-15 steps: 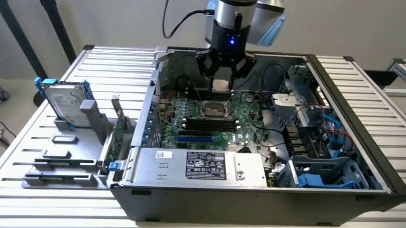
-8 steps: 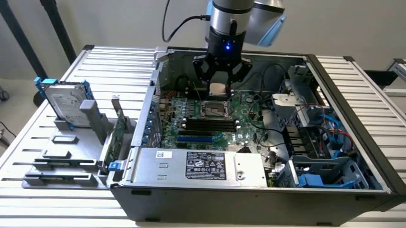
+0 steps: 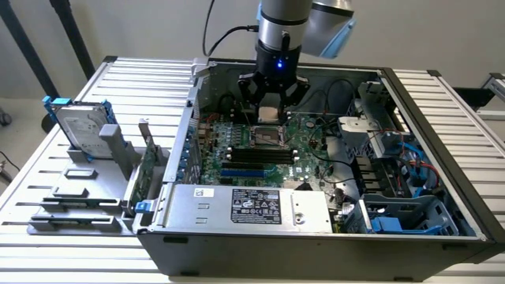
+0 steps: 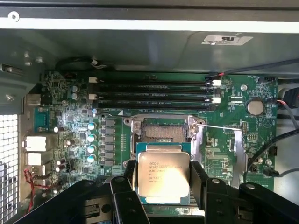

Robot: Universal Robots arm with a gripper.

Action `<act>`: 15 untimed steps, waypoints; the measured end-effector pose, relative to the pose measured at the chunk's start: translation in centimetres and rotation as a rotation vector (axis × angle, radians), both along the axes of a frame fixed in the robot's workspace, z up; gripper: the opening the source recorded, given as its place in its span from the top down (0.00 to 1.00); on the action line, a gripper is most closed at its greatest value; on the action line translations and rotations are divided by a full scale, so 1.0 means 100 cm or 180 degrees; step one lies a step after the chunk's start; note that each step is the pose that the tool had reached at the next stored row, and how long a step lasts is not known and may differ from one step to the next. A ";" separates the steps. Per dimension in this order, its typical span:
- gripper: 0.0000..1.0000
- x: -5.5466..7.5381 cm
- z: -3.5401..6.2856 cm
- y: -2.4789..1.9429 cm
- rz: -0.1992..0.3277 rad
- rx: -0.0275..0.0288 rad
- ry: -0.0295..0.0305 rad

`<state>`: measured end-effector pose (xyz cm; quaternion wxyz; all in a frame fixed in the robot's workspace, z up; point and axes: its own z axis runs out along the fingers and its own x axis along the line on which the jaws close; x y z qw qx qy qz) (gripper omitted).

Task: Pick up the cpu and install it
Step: 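Pick up the cpu and move it towards the insertion slot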

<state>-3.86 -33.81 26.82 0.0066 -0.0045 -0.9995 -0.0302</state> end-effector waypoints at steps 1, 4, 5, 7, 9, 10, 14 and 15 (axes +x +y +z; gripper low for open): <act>0.45 0.000 -0.0017 0.0011 0.0000 0.0000 -0.0001; 0.45 0.000 -0.0058 0.0036 -0.0001 0.0001 -0.0011; 0.45 0.000 -0.0069 0.0041 -0.0001 0.0000 -0.0015; 0.45 0.000 -0.0092 0.0048 -0.0004 0.0000 -0.0021; 0.45 0.000 -0.0118 0.0053 -0.0005 0.0000 -0.0026; 0.45 0.001 -0.0132 0.0054 -0.0007 0.0000 -0.0028; 0.45 0.004 -0.0180 0.0057 -0.0009 0.0000 -0.0031; 0.45 0.004 -0.0180 0.0056 -0.0009 0.0000 -0.0030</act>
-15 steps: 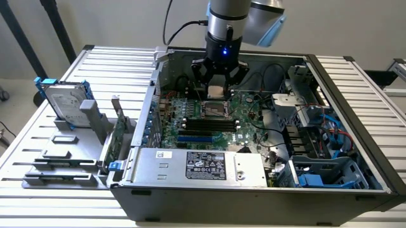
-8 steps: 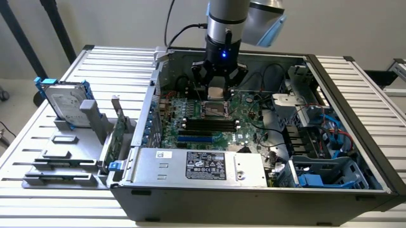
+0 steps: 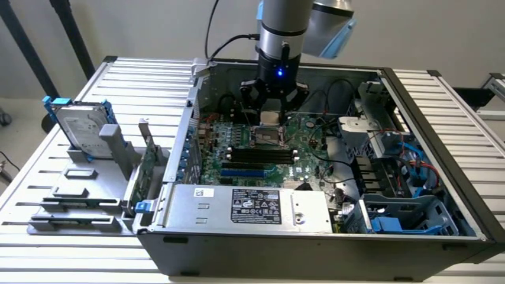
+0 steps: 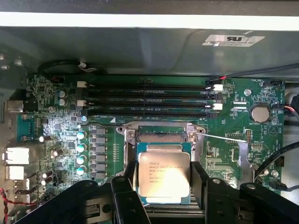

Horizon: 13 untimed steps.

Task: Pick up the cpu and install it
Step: 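Pick up the cpu and move it towards the insertion slot, then place the cpu into insertion slot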

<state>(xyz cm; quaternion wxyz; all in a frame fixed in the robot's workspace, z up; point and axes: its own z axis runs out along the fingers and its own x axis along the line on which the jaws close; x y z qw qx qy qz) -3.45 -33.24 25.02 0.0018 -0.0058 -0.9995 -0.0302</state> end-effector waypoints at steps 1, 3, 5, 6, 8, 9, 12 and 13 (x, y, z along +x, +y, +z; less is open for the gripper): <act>0.45 0.000 0.0000 0.0000 0.0000 0.0000 0.0001; 0.45 0.000 -0.0001 0.0000 0.0000 0.0000 0.0000; 0.45 0.000 -0.0001 0.0000 0.0000 0.0000 0.0001; 0.45 0.000 -0.0001 0.0000 0.0000 0.0000 0.0000; 0.45 0.000 -0.0001 0.0000 0.0000 0.0000 0.0000; 0.45 0.000 -0.0001 0.0000 0.0000 0.0000 0.0000; 0.45 0.000 -0.0001 0.0000 0.0000 0.0000 0.0000; 0.45 0.000 -0.0001 0.0000 0.0000 0.0000 0.0000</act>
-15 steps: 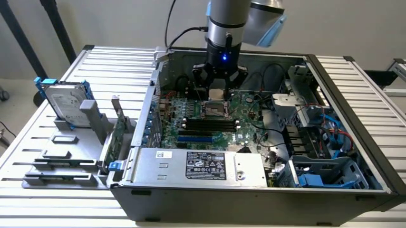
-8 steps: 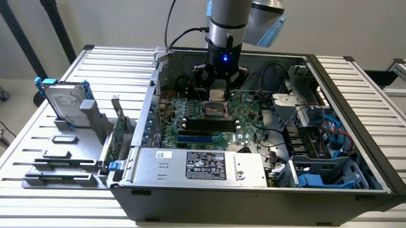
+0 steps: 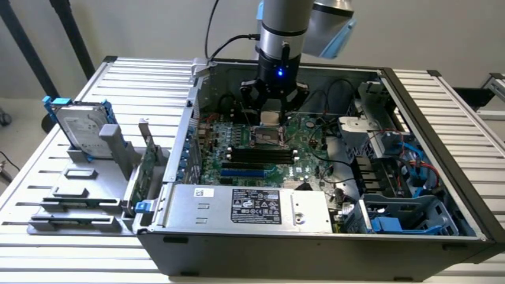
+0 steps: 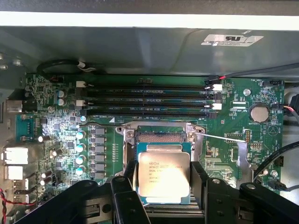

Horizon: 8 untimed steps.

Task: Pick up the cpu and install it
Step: 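Place the cpu into insertion slot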

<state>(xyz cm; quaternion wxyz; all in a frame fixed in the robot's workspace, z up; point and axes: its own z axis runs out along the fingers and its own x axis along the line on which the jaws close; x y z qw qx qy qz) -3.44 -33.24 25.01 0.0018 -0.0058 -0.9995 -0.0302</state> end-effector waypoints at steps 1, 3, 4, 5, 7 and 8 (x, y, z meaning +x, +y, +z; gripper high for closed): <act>0.45 0.000 0.0000 0.0000 -0.0001 0.0000 0.0000; 0.45 -0.001 -0.0006 -0.0001 -0.0052 -0.0001 0.0000; 0.45 -0.001 -0.0009 -0.0001 -0.0095 -0.0003 0.0000; 0.45 -0.001 -0.0013 -0.0001 -0.0142 -0.0004 0.0000; 0.45 -0.001 -0.0021 -0.0001 -0.0246 -0.0006 0.0000; 0.45 -0.001 -0.0024 -0.0001 -0.0303 -0.0007 0.0000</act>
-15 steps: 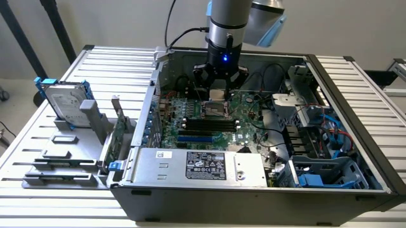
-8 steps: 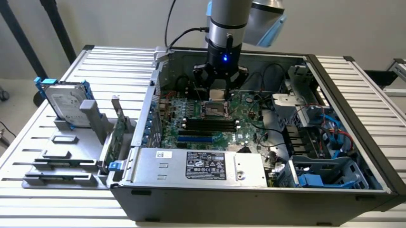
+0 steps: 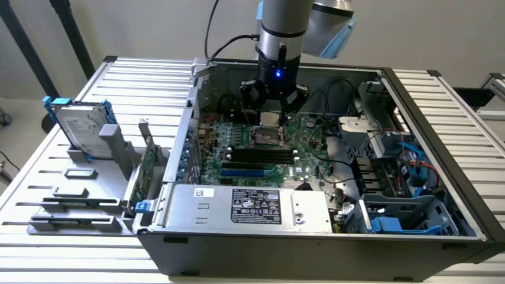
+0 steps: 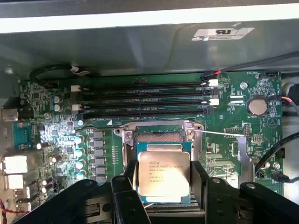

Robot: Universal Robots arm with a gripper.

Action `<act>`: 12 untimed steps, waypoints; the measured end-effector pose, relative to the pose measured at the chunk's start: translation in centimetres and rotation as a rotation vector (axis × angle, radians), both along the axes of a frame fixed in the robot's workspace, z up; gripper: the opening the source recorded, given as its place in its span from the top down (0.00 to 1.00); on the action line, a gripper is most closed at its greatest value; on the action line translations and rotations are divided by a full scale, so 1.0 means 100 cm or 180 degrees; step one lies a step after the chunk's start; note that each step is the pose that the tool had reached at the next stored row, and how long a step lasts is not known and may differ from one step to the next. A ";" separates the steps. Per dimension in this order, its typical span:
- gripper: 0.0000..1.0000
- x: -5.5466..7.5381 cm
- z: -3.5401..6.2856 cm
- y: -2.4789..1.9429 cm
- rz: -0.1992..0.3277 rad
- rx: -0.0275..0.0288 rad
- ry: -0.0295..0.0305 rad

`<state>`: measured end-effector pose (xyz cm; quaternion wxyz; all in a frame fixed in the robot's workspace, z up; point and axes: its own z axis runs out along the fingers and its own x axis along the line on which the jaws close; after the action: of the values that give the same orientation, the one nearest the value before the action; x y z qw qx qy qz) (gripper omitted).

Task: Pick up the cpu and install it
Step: 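Place the cpu into insertion slot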

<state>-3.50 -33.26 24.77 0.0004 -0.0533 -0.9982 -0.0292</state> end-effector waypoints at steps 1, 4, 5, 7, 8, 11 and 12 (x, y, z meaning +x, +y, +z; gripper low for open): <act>0.45 0.000 -0.0004 0.0000 -0.0054 -0.0001 0.0000; 0.45 0.000 -0.0015 0.0000 -0.0220 -0.0002 0.0000; 0.45 0.000 -0.0020 0.0000 -0.0277 -0.0002 0.0000; 0.45 0.000 -0.0031 0.0000 -0.0392 -0.0002 0.0000; 0.45 0.000 -0.0037 0.0000 -0.0449 -0.0002 0.0000; 0.45 0.000 -0.0059 0.0000 -0.0626 -0.0002 0.0000; 0.45 0.000 -0.0066 0.0000 -0.0685 -0.0002 0.0000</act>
<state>-3.50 -33.25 24.11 -0.0027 -0.1602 -0.9867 -0.0288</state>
